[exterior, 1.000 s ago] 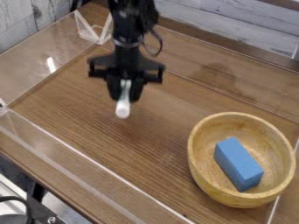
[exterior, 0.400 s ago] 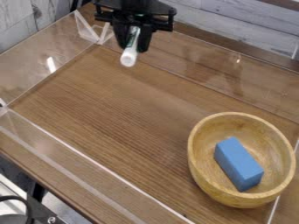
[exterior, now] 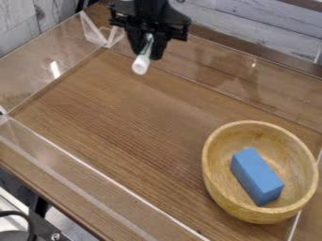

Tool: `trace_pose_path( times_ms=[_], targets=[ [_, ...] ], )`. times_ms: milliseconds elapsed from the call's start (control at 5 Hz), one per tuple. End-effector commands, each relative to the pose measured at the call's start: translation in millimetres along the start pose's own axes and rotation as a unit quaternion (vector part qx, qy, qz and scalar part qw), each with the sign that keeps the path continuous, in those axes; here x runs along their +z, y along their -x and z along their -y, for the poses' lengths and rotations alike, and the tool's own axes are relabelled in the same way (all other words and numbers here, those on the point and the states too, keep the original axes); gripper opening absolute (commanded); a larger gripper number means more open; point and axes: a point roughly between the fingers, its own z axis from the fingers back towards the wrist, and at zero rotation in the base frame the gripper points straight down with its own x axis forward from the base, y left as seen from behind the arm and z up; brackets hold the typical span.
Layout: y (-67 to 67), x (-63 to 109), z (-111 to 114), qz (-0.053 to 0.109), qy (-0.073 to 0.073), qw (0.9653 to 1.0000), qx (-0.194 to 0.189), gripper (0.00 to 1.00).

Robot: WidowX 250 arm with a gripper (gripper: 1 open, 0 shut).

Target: Put the green marker in the brown bowl

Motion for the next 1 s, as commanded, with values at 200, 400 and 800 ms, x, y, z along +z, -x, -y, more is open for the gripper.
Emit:
trace_pose_path(
  times_ms=[200, 400, 800],
  targets=[
    [-10.9, -3.3, -9.8, 0.029, -0.008, 0.9993, -0.021, 0.00],
    [-12.2, -8.6, -11.1, 0.032, -0.010, 0.9990, -0.029, 0.00],
    [-16.7, -16.4, -14.7, 0.043, -0.013, 0.9980, -0.045, 0.00]
  ],
)
